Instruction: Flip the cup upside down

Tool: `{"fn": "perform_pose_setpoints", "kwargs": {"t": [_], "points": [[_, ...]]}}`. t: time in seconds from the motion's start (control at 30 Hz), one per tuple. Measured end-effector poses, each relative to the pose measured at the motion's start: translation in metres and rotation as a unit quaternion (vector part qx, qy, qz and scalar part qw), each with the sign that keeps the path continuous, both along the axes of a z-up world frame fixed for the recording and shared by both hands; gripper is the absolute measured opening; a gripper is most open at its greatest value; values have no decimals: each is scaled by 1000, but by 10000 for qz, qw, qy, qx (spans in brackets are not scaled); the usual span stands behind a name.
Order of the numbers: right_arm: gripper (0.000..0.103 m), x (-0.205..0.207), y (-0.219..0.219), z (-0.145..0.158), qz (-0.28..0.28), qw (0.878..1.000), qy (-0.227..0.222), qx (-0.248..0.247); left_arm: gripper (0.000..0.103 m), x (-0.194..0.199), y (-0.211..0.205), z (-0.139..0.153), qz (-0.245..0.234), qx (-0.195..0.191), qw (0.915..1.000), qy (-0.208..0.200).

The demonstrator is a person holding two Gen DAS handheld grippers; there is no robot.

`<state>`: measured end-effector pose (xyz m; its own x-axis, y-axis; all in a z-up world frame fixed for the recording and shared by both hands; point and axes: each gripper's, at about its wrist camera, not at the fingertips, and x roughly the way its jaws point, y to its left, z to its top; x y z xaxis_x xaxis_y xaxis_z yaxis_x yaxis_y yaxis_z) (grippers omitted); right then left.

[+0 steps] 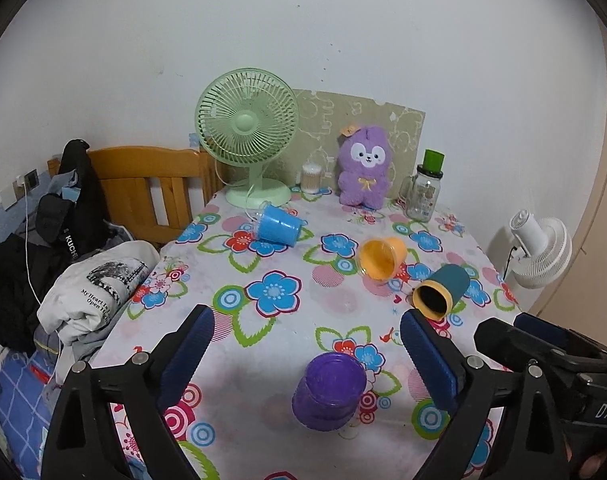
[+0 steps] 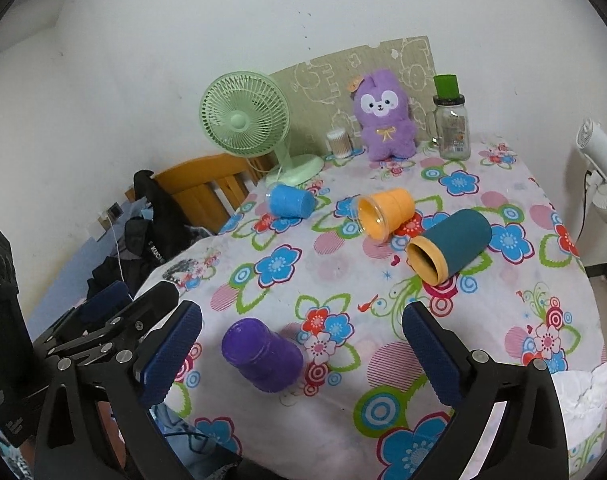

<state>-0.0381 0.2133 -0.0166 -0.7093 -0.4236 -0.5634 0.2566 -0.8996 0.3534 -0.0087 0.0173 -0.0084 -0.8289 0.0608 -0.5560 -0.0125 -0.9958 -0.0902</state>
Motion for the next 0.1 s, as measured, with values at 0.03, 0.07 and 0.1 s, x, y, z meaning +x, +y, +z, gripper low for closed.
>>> {"fn": "perform_pose_setpoints", "kwargs": {"t": [0.03,0.07,0.1], "points": [[102,0,0,0,4,10000,3,-3,95,1,0,0,11,9,10000,20],[102,0,0,0,7,10000,4,-8,96,2,-1,1,20,14,10000,41],[102,0,0,0,8,10000,2,-14,96,2,-1,1,15,8,10000,38]]}}
